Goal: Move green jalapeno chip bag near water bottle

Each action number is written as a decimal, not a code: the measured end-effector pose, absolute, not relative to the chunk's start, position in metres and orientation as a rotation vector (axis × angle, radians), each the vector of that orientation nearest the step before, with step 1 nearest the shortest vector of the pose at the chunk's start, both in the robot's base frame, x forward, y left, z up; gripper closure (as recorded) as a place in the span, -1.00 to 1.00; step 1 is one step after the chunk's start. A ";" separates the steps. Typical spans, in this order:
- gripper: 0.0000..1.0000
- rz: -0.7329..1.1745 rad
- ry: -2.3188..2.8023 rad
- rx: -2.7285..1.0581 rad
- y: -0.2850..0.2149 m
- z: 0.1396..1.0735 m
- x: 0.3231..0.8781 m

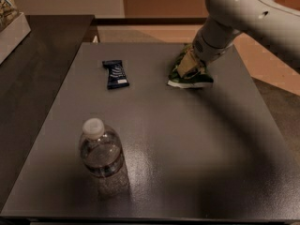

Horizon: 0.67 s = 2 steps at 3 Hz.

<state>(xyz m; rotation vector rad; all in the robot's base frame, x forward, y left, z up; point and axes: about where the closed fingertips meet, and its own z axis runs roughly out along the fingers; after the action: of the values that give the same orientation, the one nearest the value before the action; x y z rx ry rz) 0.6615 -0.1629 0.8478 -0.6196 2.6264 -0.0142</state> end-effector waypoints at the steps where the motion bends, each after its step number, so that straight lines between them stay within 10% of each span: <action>1: 1.00 -0.014 2.626 -0.620 -0.163 0.848 0.661; 2: 0.66 -0.014 2.627 -0.620 -0.163 0.848 0.661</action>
Offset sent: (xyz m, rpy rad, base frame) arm 0.0000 0.0000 0.0000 0.0000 0.0001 0.0001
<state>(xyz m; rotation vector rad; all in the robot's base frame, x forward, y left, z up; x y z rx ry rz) 0.6615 -0.1629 0.8477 -0.6198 2.6266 -0.0142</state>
